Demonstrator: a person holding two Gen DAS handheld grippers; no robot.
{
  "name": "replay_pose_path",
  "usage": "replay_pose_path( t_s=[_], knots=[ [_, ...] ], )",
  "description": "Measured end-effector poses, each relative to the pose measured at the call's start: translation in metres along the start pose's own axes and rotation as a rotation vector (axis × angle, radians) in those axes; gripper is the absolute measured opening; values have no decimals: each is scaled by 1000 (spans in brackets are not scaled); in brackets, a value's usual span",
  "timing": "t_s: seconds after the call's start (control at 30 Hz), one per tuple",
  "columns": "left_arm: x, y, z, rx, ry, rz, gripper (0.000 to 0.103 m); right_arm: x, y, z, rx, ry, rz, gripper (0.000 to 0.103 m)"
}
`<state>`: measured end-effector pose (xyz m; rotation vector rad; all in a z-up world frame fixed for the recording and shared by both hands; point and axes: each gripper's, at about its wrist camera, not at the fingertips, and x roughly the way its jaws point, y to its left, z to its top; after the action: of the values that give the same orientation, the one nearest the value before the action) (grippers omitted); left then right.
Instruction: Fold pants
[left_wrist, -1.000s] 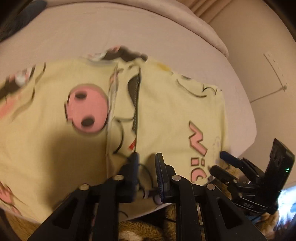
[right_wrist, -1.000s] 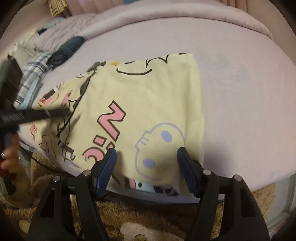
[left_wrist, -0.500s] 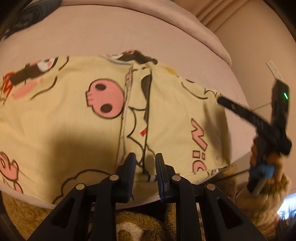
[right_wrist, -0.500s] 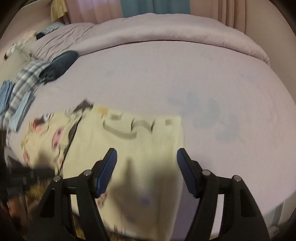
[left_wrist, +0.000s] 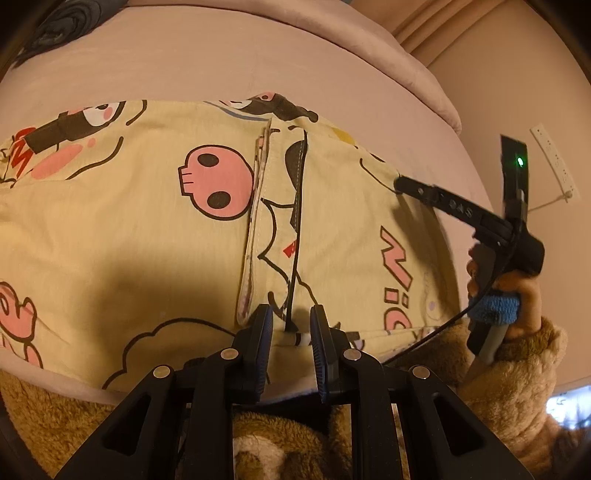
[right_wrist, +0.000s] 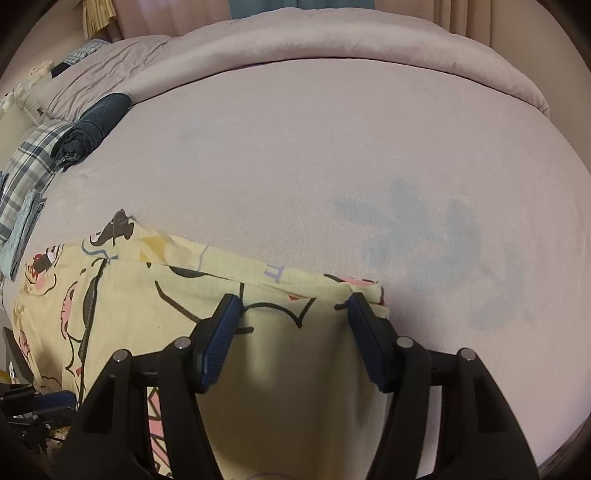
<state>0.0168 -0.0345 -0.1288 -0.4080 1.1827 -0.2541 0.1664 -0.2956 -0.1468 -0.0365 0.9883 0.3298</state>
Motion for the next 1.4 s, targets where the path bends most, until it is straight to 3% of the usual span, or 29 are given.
replay_pose_path(
  t_s=[0.1,0.23,0.3,0.33,0.47,0.6,0.83,0.9,0.97,1.2,1.4],
  knots=[
    [-9,5,6,-26,-7,-13,19,-22,-5,-10,-13,-5,2,62],
    [-17,10,22,-21,-68,63,38,-42,-20,-34,25,10,33,62],
    [-15,11,31,-21,-81,75,38,-50,-29,-50,60,33,58,62],
    [-10,12,37,-19,-82,47,38,-55,-34,-60,83,42,66,62],
    [15,12,49,-34,-8,-7,38,-63,-39,-92,141,88,82,62],
    [26,6,52,-25,-3,26,38,-69,-32,-117,151,121,111,62],
    [29,-4,55,-6,7,-9,38,-75,-32,-142,118,144,45,62],
    [30,-6,54,-5,5,-19,36,-74,-31,-144,100,128,-12,59],
    [32,-9,53,2,11,-35,20,-72,-31,-143,91,114,-57,51],
    [34,-20,53,29,14,-58,14,-67,-27,-135,55,60,-105,41],
    [26,-16,57,-10,3,-98,12,-74,-13,-126,17,-1,-104,24]
  ],
)
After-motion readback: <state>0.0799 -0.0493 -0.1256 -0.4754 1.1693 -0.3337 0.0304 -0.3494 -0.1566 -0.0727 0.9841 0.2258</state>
